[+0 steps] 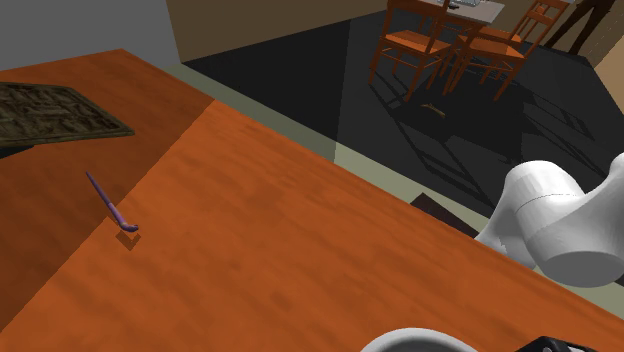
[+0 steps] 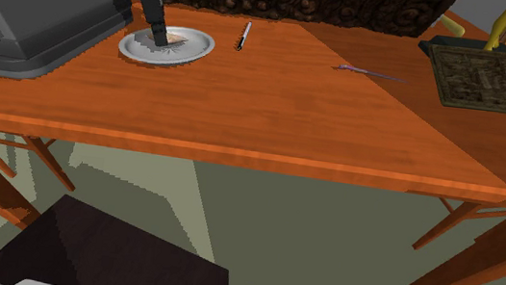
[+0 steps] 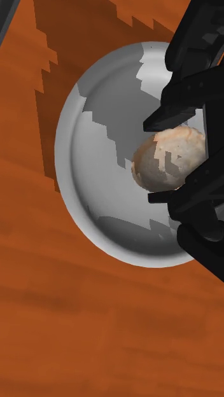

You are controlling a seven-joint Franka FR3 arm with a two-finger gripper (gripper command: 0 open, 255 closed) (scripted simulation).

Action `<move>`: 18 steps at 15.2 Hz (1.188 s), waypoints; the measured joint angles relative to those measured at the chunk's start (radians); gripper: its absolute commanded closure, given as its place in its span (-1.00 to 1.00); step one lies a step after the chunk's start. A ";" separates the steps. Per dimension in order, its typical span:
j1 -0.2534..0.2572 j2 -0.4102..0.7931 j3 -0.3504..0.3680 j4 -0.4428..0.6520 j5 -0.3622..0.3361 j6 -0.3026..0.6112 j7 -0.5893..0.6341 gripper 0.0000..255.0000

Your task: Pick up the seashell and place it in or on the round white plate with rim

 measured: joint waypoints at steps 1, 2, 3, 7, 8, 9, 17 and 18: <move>0.000 0.000 0.000 0.000 0.000 0.000 0.000 1.00; 0.000 0.000 0.000 0.000 0.000 0.000 0.000 -1.00; 0.000 0.000 0.000 0.000 0.000 0.000 0.000 -1.00; 0.000 0.000 0.000 0.000 0.000 0.000 0.000 -1.00; 0.000 0.000 0.000 0.000 0.000 0.000 0.000 -1.00; -0.001 0.001 -0.004 0.017 -0.002 -0.016 0.000 -1.00; -0.019 0.037 0.002 0.153 -0.026 -0.120 0.021 -1.00; -0.019 0.037 0.002 0.153 -0.026 -0.121 0.021 -1.00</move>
